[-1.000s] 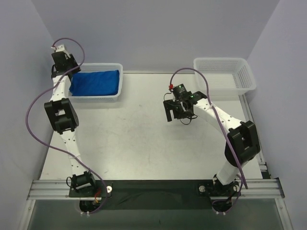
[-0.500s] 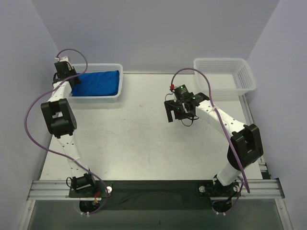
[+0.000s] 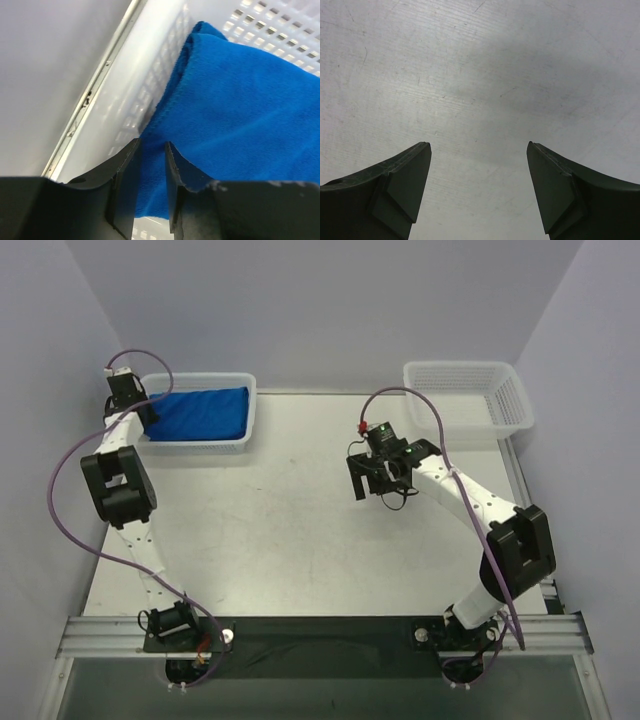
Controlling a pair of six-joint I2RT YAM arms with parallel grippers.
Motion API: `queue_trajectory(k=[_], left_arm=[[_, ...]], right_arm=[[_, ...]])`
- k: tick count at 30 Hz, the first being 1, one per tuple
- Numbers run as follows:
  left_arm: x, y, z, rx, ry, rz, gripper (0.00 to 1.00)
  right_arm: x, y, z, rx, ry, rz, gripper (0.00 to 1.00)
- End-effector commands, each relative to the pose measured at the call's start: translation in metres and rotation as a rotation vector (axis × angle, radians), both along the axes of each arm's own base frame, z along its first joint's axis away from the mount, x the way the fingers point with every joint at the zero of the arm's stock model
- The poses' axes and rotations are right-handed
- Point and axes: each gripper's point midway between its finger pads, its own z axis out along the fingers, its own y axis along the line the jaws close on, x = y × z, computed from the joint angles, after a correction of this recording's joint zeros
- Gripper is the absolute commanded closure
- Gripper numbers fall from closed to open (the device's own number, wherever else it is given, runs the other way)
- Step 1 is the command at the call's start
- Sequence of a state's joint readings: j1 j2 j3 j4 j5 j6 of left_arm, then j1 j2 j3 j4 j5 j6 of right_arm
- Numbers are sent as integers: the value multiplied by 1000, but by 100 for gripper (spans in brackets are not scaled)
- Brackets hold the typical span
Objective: Fold and stack the towels
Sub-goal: Neatly place the folded towel into the bin
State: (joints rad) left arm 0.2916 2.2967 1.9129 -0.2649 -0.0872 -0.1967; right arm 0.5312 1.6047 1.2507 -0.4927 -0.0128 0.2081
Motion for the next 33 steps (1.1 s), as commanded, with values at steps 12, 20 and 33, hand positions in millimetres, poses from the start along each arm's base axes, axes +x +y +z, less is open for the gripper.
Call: queue_trajectory(k=[12,20,33], left_arm=[[-58,-51,174,-9,-236,-61,16],[-199,-118,227,-56,-349,-104,6],[-419,-147,211,-13,-547,-9,3]], right_arm=[[-31,-80,89,-33,-339,-240,19],[-90,-128,144,70,-545,-350,15],[-131,-175,143,54,-720,-421,4]])
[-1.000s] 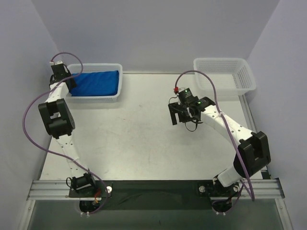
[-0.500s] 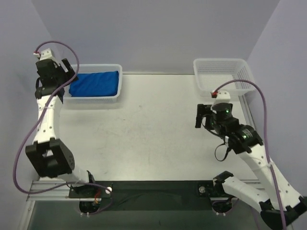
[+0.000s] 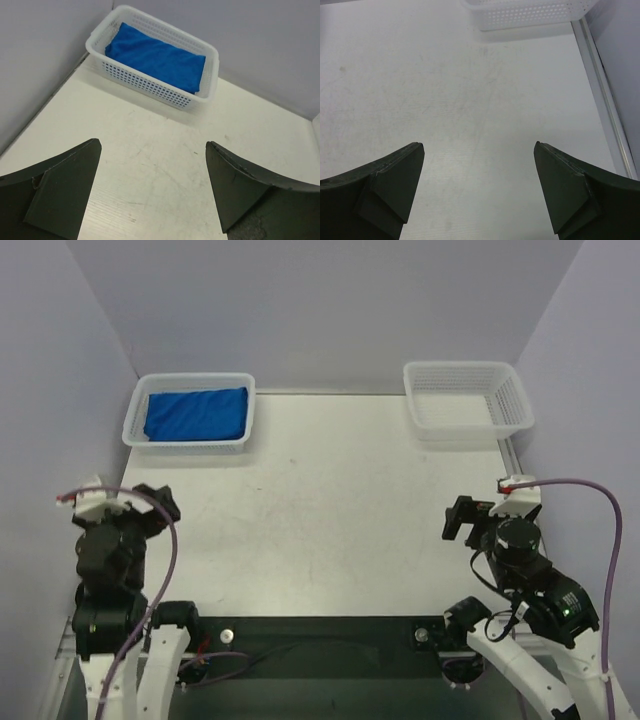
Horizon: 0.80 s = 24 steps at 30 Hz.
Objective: Fold and stack the towels
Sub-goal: Neatly place the folded towel into the bin
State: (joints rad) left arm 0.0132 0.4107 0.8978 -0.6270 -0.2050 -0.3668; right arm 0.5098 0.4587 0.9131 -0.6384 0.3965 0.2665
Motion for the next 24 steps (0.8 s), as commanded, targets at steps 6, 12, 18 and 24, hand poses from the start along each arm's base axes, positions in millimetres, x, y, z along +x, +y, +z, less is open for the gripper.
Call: queue_trajectory(k=[6,12,18,24], left_arm=[[-69,18,2,-22,-117,120,2],[-62,10,-1,-42,-87,75,2],[-56,3,-3,-50,-59,40,3],[-41,3,-1,-50,-16,38,3]], right_arm=[[-17,-31,-19,-2,-61,-124,0],[-28,-44,-24,25,-126,-162,0],[-30,-44,-26,35,-134,-159,0],[-33,-38,-18,78,-159,-122,0]])
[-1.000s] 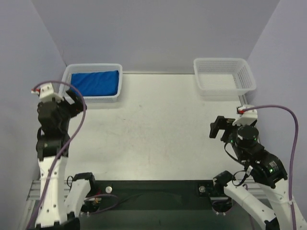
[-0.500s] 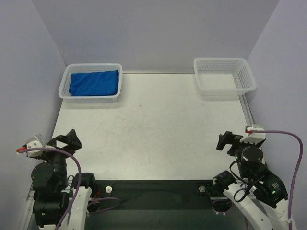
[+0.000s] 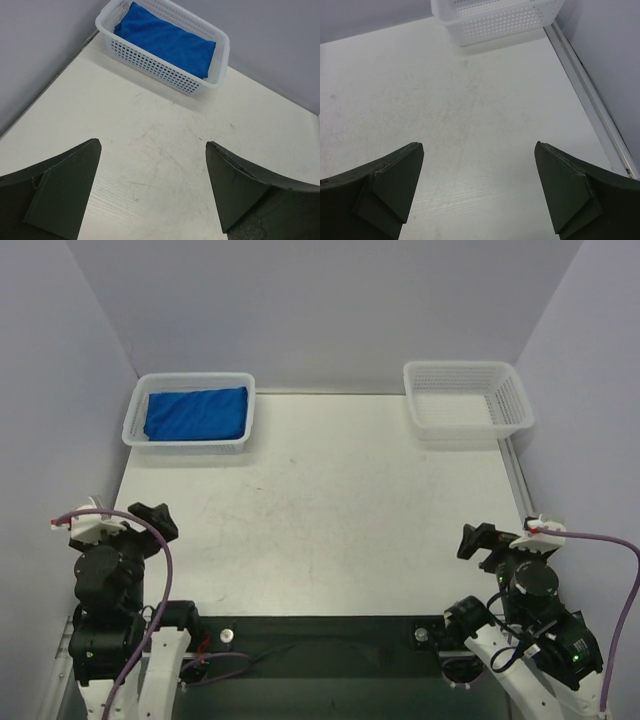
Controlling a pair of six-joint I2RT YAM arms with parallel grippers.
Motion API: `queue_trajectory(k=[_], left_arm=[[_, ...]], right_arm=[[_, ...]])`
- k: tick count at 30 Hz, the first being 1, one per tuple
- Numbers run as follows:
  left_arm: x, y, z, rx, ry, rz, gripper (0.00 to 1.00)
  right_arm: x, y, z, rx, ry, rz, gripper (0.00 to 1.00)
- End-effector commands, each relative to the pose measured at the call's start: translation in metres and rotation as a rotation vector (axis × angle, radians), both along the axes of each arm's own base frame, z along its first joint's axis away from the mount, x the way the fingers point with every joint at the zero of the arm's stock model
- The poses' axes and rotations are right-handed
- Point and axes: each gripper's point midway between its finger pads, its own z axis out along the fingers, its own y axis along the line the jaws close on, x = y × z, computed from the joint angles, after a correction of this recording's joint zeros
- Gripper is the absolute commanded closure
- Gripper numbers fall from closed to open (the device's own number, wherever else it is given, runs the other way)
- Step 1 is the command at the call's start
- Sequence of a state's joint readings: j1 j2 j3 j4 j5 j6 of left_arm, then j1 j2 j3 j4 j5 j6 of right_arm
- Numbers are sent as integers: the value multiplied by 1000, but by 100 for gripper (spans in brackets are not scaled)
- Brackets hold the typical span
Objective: Fold and stack the towels
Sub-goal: Neatly place the folded towel into the bin
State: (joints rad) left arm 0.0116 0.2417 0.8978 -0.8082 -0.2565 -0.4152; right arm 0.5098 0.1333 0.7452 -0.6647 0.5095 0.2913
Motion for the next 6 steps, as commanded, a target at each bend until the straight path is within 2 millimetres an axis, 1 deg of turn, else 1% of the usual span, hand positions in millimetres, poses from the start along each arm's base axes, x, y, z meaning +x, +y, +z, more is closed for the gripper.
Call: queue_trajectory(k=[1,6], left_arm=[[11,-4,14,-7,-10,-25,2],[17,-5,16,16,-3,-36,2]], right_arm=[[-2,-2,6,22,-27,-8,0],[-3,0,4,35,-33,4,0]])
